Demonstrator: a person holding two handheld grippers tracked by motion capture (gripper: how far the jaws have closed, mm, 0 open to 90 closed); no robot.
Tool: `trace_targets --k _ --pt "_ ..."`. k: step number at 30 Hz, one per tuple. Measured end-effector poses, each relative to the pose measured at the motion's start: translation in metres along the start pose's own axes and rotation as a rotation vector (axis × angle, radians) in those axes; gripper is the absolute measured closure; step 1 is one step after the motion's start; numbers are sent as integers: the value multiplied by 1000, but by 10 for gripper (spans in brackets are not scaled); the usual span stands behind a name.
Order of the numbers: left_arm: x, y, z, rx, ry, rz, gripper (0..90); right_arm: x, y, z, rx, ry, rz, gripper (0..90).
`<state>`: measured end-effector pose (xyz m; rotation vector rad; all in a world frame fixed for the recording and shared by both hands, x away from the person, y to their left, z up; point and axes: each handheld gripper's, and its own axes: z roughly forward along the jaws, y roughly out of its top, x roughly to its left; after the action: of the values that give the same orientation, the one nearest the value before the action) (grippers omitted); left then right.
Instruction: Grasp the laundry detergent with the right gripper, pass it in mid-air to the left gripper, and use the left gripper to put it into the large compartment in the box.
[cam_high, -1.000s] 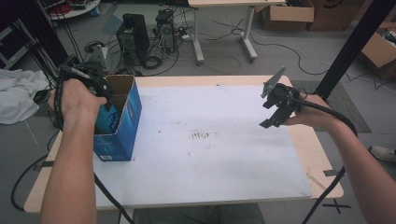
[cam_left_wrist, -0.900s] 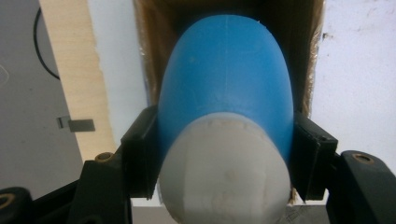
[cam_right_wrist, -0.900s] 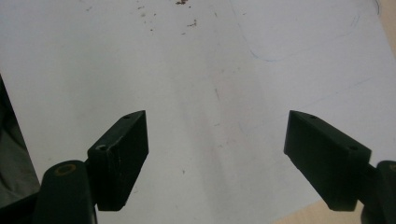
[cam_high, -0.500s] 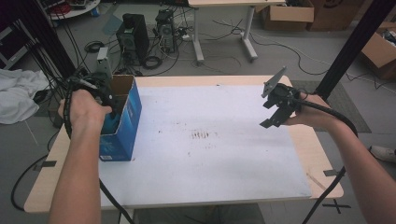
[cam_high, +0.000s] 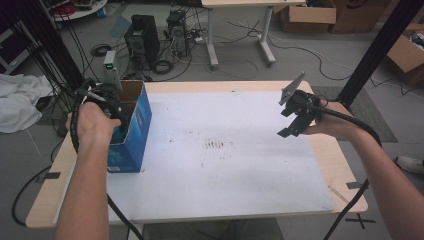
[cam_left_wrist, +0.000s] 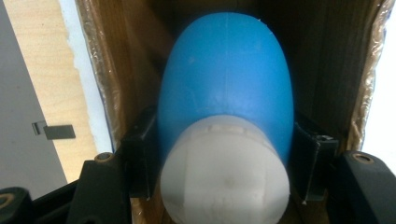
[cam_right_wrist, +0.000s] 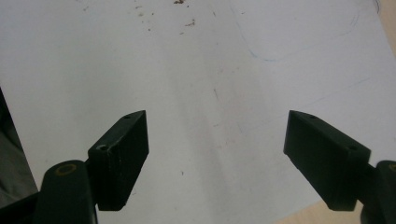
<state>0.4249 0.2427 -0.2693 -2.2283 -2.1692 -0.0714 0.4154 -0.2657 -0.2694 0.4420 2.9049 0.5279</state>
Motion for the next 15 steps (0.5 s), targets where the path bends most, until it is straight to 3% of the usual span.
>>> trace_targets --k 15 --pt "-1 -1 2 3 3 1 383 2 -1 -2 -4 -2 3 221"
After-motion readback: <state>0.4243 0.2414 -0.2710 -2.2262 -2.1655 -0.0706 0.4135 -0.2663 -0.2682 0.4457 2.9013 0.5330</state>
